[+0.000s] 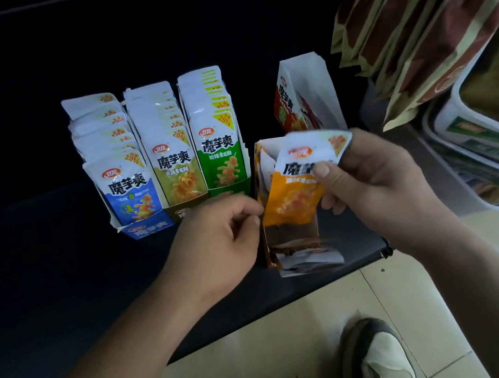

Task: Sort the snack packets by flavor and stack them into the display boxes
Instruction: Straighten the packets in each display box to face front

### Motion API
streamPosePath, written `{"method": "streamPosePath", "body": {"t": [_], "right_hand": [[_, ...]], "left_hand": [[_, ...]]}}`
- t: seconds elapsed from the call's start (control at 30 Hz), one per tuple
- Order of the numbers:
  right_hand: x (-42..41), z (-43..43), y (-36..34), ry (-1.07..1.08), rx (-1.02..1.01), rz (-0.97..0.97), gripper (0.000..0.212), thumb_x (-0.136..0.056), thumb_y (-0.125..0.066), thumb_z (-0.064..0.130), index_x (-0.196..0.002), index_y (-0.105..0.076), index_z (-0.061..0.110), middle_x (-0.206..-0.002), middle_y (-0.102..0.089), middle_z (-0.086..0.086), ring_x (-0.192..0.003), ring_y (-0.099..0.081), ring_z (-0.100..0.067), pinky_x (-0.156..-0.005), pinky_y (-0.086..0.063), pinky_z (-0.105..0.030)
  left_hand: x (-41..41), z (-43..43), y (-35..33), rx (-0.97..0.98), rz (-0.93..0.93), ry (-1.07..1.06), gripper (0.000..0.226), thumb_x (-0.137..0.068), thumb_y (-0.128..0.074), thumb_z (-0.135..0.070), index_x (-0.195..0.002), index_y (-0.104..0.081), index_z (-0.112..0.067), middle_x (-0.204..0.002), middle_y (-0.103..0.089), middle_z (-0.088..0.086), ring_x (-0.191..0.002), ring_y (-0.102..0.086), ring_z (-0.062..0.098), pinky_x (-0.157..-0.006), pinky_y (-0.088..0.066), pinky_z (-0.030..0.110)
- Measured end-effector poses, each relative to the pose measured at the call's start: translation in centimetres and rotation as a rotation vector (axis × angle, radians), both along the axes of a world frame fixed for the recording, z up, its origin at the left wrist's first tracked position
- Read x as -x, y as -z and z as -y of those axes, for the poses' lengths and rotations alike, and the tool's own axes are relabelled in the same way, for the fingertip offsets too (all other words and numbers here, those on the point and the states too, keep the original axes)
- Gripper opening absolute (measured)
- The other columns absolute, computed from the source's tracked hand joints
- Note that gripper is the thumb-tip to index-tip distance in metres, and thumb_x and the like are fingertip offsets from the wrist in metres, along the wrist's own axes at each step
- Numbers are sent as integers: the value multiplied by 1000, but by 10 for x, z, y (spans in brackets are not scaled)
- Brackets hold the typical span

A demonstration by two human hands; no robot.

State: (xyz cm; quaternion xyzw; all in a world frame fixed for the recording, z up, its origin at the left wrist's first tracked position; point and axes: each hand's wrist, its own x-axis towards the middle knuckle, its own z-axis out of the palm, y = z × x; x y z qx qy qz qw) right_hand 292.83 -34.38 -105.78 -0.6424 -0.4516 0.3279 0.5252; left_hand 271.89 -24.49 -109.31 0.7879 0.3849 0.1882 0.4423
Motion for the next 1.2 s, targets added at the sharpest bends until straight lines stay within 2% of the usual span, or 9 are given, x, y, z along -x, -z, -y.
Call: {"method": "streamPosePath", "body": {"t": [0.17, 0.23, 0.33, 0.47, 0.6, 0.73, 0.87, 1.03, 1.2], "right_hand": [[-4, 12, 19, -247, 315, 288, 13, -98, -67, 14, -102, -77, 22, -98, -72, 3, -93, -70, -15, -85, -58, -45], [-3, 12, 14, -278, 380, 344, 18, -95, -68, 17, -101, -79, 29, -104, -64, 4, -98, -65, -11, -86, -55, -36], [-7, 9, -1, -289, 415, 143, 28, -78, -62, 29, -98, -83, 29, -105, -68, 5, -99, -65, -8, -81, -51, -26], [-10, 9, -4, -310, 416, 46, 27, -88, -58, 26, -99, -82, 23, -95, -77, 1, -85, -67, -6, -69, -48, -17], [-3, 9, 6, -126, 356, 78, 21, -104, -59, 16, -105, -78, 22, -82, -76, -3, -74, -69, -9, -69, -57, -27], [2, 9, 16, -84, 273, 116, 29, -85, -84, 24, -113, -76, 23, -95, -78, -1, -88, -75, -19, -85, -62, -44], [12, 2, 11, -133, 169, 115, 49, -71, -90, 31, -116, -75, 16, -100, -78, -4, -92, -75, -24, -86, -61, -47], [5, 3, 17, -74, 101, 132, 23, -98, -69, 30, -107, -74, 10, -92, -74, -18, -86, -72, -40, -74, -57, -62], [7, 4, 9, 19, 94, -118, 19, -102, -61, 11, -117, -69, 4, -109, -79, -7, -102, -76, -24, -82, -64, -45]], "left_hand": [[-7, -8, -6, 26, 35, -126, 8, -98, -67, -23, -94, -72, -29, -80, -68, -20, -64, -61, -1, -56, -44, 12], [-14, -11, -9, 1, 33, -108, 21, -98, -67, -37, -80, -69, -27, -65, -62, -11, -55, -55, 5, -52, -45, 24], [-23, -14, -9, 38, 49, -84, 24, -94, -73, -41, -77, -71, -23, -63, -65, -5, -55, -60, 11, -55, -52, 38], [-24, -15, -5, 54, 48, -71, 16, -94, -76, -31, -82, -75, -21, -67, -69, -6, -58, -62, 6, -56, -52, 32], [-19, -9, -10, 127, 11, -66, 15, -94, -75, -23, -79, -74, -19, -69, -71, -4, -58, -63, 5, -57, -52, 29], [-20, -7, -34, 314, 140, -239, 16, -99, -64, -15, -83, -68, -11, -73, -74, 7, -60, -73, 13, -50, -51, 28], [-28, -5, -56, 551, 217, -166, 23, -99, -60, -18, -85, -71, -5, -85, -77, 14, -79, -78, 27, -66, -55, 41], [-22, -6, -49, 530, 212, -171, 36, -108, -50, -34, -90, -72, -13, -96, -79, 2, -96, -76, 16, -88, -60, 44], [-13, 2, -27, 331, 72, -191, 16, -95, -73, -22, -108, -69, -30, -103, -73, -13, -96, -70, 2, -82, -58, 22]]}}
